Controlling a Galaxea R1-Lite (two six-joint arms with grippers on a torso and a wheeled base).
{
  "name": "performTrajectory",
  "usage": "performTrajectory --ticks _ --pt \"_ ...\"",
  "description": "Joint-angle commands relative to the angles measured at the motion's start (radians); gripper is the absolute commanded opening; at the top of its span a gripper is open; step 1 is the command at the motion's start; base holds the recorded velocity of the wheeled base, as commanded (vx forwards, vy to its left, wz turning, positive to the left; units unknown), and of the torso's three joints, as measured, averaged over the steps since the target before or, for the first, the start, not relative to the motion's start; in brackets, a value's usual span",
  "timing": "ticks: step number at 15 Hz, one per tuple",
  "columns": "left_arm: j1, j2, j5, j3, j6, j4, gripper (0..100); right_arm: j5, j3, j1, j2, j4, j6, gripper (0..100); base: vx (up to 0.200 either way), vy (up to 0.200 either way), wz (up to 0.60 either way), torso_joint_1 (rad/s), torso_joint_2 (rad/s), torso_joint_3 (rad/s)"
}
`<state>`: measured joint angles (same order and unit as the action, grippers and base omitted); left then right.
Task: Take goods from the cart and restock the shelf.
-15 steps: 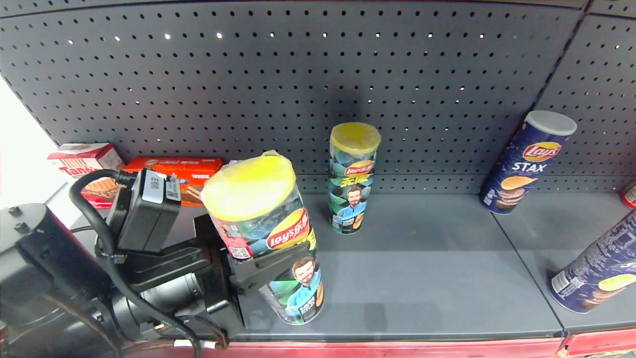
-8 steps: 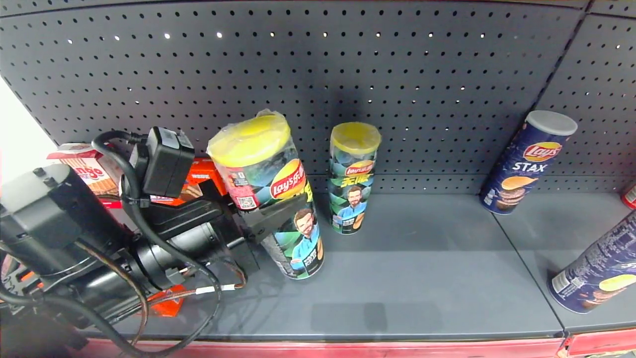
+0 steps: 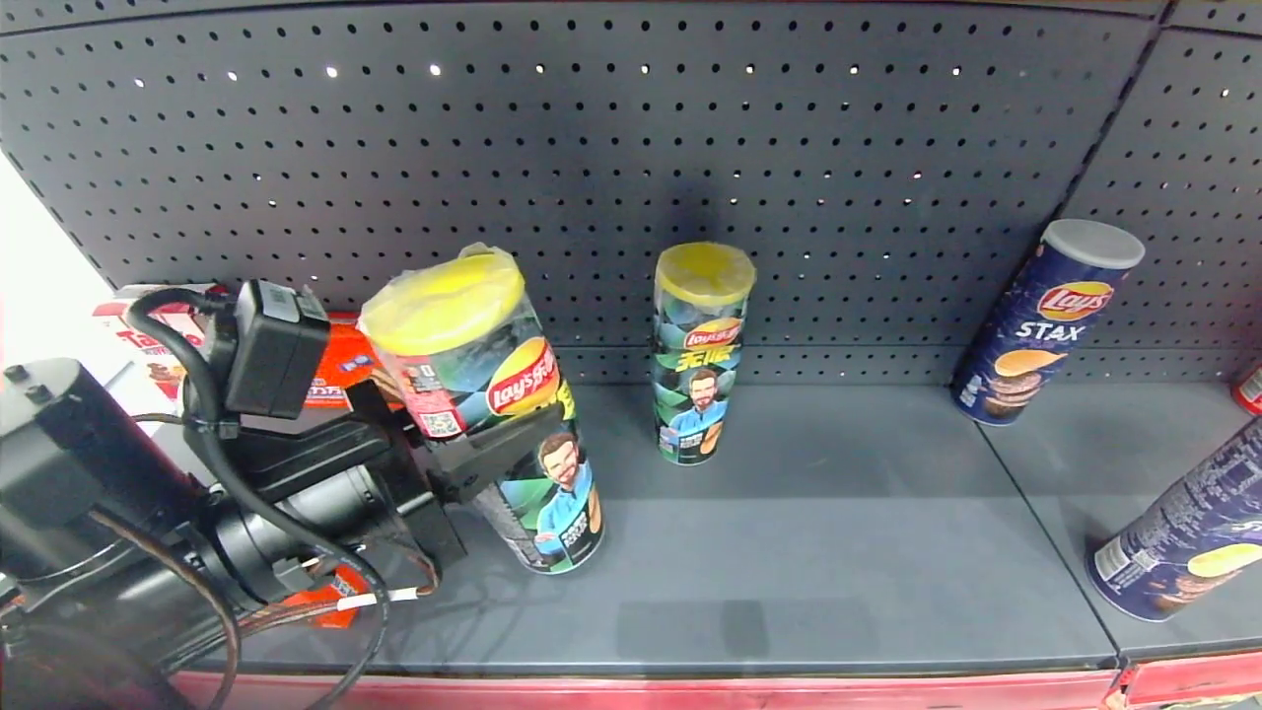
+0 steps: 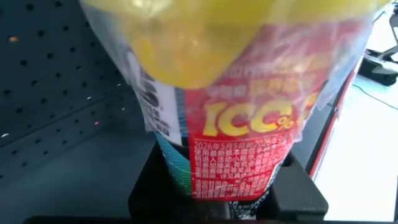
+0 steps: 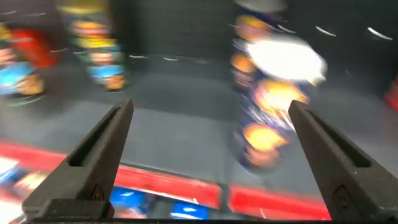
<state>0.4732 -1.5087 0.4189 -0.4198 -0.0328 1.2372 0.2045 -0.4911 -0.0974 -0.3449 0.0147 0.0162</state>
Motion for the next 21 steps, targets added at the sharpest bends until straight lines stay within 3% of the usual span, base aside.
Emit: performTrajectory --ticks 1,4,8,12,16,21 --pt "-0.033 0.047 0.0 0.029 -0.001 -0.002 0 0.055 -0.084 -0.048 -0.154 0.019 0.027 100 0.0 0.0 0.0 0.0 0.0 0.0" --pt "-0.077 0.079 0.004 0.061 -0.003 -0.01 0 0.115 -0.165 -0.11 -0.278 0.018 0.062 100 0.0 0.0 0.0 0.0 0.0 0.0" --pt "-0.084 0.076 0.008 0.052 -0.003 -0.007 0 0.107 -0.253 -0.298 -0.447 -0.013 0.064 100 0.0 0.0 0.0 0.0 0.0 0.0" --pt "-0.088 0.074 0.006 0.059 -0.003 -0.007 0 0.102 -0.25 -0.327 -0.594 -0.116 0.165 100 0.0 0.0 0.0 0.0 0.0 0.0" --pt "-0.09 0.067 0.004 0.058 -0.003 -0.009 0 0.076 -0.291 -0.423 -0.729 -0.188 0.169 100 0.0 0.0 0.0 0.0 0.0 0.0" --pt "-0.09 0.048 0.004 0.049 -0.003 -0.005 0 0.069 -0.359 -0.435 -0.916 -0.298 0.194 100 0.0 0.0 0.0 0.0 0.0 0.0"
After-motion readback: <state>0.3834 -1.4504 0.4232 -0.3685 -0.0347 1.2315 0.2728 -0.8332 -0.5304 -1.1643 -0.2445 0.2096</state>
